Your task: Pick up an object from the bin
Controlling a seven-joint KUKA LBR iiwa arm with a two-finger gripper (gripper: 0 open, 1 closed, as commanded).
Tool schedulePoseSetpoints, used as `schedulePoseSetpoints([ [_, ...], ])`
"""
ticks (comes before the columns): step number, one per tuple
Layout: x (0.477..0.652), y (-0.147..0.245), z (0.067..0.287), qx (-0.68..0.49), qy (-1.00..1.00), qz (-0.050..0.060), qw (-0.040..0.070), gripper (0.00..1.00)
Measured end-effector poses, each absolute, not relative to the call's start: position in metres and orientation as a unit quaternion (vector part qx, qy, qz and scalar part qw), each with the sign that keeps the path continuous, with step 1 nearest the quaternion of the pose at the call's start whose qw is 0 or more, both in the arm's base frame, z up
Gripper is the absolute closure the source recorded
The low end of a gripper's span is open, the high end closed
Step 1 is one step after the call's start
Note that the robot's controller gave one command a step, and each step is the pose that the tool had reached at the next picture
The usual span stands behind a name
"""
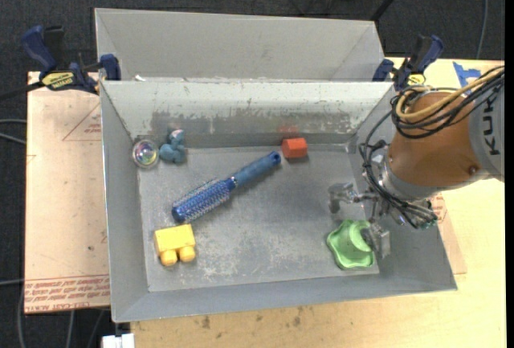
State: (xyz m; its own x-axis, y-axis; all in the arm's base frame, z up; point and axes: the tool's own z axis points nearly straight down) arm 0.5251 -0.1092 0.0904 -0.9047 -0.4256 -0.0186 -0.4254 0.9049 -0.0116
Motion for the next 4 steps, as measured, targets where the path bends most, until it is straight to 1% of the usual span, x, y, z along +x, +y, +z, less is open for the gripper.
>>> schedulePoseSetpoints([
  [1,0.524,-0.106,0.09,-0.276,0.961,-0.003,0.011,0.0],
  [2,0.521,-0.104,0.089,-0.362,0.932,-0.003,0.008,0.0],
  [3,0.518,-0.098,0.089,-0.494,0.869,-0.002,0.009,0.0],
  [4,0.511,-0.103,0.085,-0.754,0.656,-0.015,0.012,0.0],
])
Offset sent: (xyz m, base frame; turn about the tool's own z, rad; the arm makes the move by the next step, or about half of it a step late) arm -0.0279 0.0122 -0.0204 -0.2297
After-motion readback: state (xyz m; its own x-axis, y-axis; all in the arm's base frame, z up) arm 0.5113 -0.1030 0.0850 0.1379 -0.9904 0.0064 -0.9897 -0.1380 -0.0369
